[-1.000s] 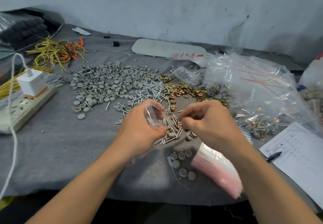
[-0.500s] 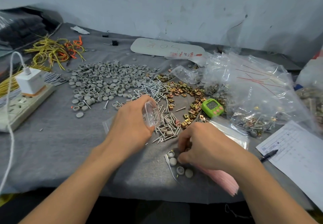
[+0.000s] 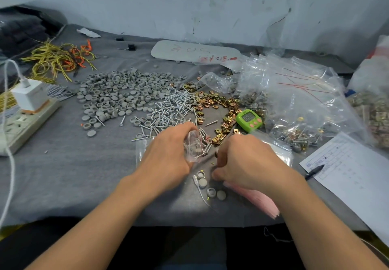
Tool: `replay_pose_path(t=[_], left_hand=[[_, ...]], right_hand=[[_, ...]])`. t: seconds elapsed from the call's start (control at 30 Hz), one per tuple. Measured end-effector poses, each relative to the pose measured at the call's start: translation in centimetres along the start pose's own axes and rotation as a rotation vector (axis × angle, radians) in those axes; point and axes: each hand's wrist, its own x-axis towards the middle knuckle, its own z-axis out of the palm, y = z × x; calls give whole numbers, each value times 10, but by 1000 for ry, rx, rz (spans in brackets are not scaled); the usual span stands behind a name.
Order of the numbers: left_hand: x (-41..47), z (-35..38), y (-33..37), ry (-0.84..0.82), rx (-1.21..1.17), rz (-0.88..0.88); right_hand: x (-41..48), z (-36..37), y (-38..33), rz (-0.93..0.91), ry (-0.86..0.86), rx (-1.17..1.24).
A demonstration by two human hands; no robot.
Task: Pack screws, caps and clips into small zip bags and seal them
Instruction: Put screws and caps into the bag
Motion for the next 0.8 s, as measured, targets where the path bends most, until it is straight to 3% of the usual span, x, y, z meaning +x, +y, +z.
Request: replay_pose_path(t=[0.2,0.4,0.57,0.8], left_hand=[[-9,3,2,43,-54,85],[-27,4,-8,214,-43,114],[-40,17,-8,182,-35,58],[-34,16,-4,72,-142,-54]], right_hand=[[-5,6,-7,-15,61,-93],[-7,4,-3,-12,61,-80],[-6,7,-7,13,84,-58],[-5,1,-15,25,123,552]])
